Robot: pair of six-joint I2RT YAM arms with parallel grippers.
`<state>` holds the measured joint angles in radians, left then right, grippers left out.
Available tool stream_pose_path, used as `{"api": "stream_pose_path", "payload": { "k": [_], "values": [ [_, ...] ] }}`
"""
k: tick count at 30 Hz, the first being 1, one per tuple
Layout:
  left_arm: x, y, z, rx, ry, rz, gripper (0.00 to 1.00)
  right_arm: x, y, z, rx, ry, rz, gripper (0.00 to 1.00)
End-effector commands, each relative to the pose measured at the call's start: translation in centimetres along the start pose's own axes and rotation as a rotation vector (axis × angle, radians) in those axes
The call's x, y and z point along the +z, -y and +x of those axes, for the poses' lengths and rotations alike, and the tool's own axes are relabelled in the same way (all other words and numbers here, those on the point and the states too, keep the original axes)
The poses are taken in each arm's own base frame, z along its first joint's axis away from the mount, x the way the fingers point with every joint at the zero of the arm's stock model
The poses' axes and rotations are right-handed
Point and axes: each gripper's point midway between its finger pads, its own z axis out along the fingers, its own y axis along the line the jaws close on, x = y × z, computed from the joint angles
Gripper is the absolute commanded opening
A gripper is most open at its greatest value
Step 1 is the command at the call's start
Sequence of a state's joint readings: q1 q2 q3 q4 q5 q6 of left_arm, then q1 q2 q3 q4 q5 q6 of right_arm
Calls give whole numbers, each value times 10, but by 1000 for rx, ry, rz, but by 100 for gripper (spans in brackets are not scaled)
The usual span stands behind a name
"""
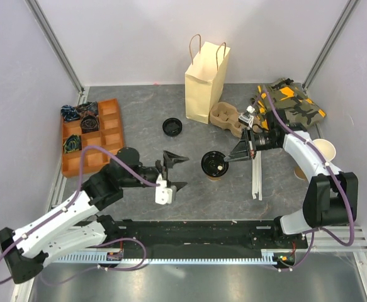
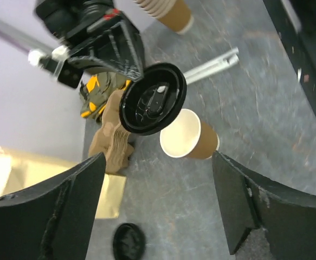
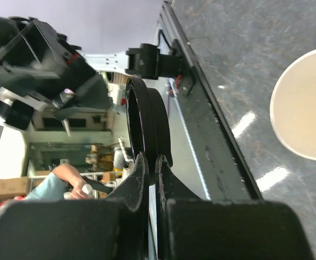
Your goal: Pack the takeout coffee
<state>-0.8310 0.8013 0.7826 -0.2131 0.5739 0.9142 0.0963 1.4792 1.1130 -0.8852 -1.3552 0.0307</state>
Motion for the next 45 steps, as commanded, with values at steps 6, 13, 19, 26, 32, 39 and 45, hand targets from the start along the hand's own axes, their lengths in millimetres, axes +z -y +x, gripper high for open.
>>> {"api": "stream_pose_path", "payload": {
  "k": [6,13,19,26,32,39,45],
  "values": [
    [36,0,-14,537,31,99,65,12,-29,30,15,-45,-122,0],
    [51,18,-8,616,48,161,61,15,-36,34,39,-72,-160,0],
    [58,17,-11,639,58,157,50,21,-38,40,34,-99,-166,0],
    [59,27,-8,673,70,200,15,23,-36,37,25,-99,-151,1],
    [54,24,-15,484,55,204,2,13,-45,-3,-70,-25,-119,43],
    [51,-25,-47,-389,65,114,2,-46,-62,-100,-428,258,161,74],
    [44,-57,-26,-1120,162,6,2,-75,-61,-109,-614,375,472,69]
  ]
}}
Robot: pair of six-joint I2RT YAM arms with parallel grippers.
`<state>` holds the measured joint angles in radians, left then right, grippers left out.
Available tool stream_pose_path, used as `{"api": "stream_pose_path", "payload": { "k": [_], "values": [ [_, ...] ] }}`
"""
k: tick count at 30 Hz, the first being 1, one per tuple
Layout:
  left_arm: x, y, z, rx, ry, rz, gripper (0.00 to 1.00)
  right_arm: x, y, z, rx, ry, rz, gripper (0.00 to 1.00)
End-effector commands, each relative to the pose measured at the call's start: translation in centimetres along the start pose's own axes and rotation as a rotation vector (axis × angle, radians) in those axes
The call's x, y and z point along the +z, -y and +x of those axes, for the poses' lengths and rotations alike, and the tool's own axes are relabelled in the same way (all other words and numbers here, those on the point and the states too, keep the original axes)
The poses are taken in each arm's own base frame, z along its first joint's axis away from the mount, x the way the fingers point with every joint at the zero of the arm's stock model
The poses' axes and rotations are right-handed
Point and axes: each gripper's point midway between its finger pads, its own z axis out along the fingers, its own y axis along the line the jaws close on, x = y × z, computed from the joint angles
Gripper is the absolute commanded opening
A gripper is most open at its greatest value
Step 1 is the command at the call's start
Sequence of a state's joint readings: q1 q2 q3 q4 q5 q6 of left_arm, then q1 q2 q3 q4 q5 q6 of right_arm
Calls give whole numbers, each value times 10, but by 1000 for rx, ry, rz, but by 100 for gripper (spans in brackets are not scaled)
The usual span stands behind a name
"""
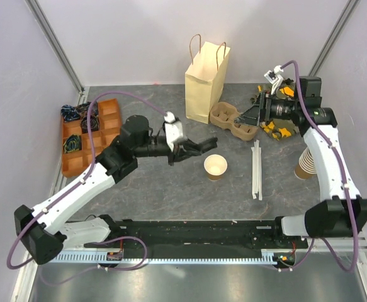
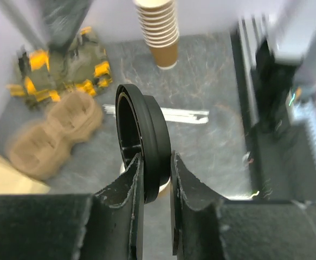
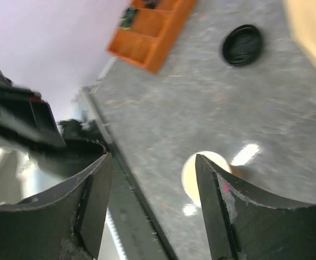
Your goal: Pack the takeout coffee
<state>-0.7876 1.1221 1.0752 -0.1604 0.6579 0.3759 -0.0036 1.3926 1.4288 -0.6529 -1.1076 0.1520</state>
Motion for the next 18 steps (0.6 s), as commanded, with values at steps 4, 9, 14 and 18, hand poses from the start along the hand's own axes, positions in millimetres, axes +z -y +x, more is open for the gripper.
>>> {"api": "stream_pose_path", "payload": {
  "k": [4,9,14,18],
  "values": [
    [-12,-26,-10,-936,236,-40,2,-31,-6,-2,-290,76,235,64],
    [-11,-33,1,-1158,256,-50,2,-28,-8,17,-388,49,279,59],
    [-4,-31,15,-1261,237,-28,2,-14,-11,29,-405,7,245,52],
    [3,-32,22,-1324,231,-5,2,5,-18,40,-423,-31,195,50]
  ]
}}
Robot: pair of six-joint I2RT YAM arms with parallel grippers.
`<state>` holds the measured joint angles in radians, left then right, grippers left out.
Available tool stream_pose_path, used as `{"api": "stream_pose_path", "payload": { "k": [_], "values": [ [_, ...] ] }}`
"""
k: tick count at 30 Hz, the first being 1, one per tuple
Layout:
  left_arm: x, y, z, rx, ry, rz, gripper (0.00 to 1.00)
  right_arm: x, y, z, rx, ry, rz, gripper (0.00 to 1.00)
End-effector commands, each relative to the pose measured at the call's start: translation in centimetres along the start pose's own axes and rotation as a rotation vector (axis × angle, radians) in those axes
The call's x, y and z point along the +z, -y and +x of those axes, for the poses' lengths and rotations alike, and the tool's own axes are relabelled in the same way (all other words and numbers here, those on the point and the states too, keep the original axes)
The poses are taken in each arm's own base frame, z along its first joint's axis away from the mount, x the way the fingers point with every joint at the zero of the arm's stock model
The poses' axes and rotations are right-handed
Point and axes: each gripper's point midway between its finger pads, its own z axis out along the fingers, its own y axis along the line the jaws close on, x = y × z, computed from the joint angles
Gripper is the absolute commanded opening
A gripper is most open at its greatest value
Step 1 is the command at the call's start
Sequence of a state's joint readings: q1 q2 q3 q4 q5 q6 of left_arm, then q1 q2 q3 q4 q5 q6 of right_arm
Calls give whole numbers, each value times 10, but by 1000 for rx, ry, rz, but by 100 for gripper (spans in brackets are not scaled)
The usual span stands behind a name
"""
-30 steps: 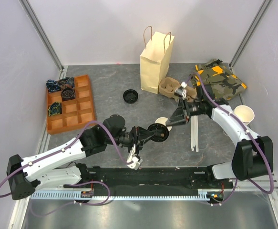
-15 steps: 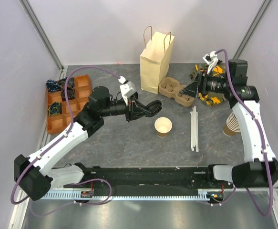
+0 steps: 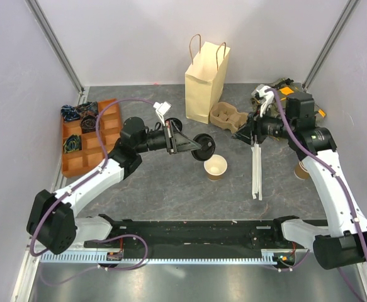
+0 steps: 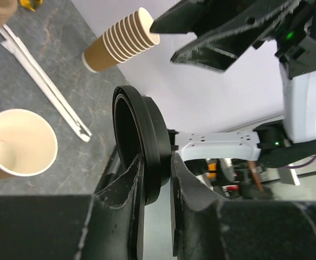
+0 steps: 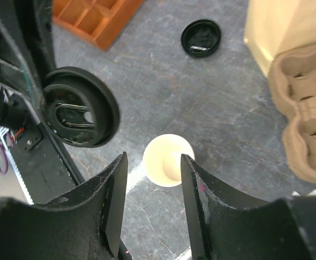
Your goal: Pack the takeout coffee
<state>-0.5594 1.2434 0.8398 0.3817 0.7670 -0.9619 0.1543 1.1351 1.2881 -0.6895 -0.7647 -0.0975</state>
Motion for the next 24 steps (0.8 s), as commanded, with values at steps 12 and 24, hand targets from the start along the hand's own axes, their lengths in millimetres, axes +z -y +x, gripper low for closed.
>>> {"api": "stream_pose_path", "payload": {
  "k": [12,24],
  "values": [
    [17,1,-9,-146,-12,68,2,41,-28,24,9,-66,-98,47],
    [15,10,-10,-134,-7,110,2,58,-33,35,101,-46,-138,47]
  ]
}}
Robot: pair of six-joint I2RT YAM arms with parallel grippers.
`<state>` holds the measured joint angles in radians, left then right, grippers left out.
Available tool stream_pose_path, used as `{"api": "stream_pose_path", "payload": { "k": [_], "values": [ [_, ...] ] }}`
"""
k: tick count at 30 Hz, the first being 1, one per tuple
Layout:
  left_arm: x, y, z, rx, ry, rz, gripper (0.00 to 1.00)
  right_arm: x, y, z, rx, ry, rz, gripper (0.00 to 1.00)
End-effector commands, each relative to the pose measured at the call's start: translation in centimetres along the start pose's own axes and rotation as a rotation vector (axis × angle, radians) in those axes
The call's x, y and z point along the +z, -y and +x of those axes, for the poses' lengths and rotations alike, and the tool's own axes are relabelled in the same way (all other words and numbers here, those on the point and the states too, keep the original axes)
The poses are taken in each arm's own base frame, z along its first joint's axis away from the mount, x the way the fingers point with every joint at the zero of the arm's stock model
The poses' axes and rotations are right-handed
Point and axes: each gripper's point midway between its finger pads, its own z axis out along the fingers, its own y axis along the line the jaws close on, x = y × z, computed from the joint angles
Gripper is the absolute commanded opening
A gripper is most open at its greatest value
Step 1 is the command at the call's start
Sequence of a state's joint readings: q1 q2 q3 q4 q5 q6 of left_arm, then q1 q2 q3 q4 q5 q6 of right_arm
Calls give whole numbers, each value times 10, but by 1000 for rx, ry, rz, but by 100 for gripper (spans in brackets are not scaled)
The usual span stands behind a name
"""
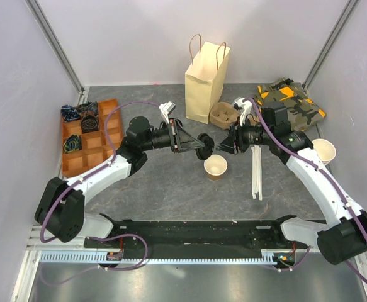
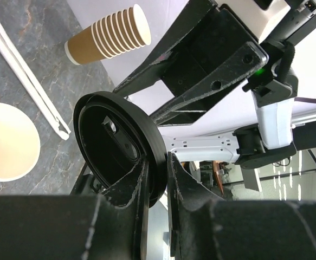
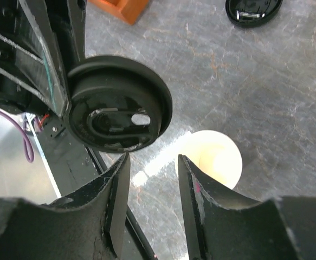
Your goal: Pack the takeout coffee
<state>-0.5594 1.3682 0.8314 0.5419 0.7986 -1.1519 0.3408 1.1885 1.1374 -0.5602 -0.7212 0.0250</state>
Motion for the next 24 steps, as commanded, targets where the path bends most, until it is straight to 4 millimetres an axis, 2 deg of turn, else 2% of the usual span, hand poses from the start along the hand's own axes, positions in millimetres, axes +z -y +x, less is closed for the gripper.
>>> {"api": "stream_pose_path", "payload": {
  "k": [1,13,24],
  "values": [
    [-1,26,-7,39,5,82,2,5,-6,-21,7,96,-29,47],
    [-2,35,-7,41,1,113,2,12,-9,-29,33,138,-76,45],
    [-2,37,-7,40,-1,120,2,14,-11,-27,26,144,-95,37]
  ]
}}
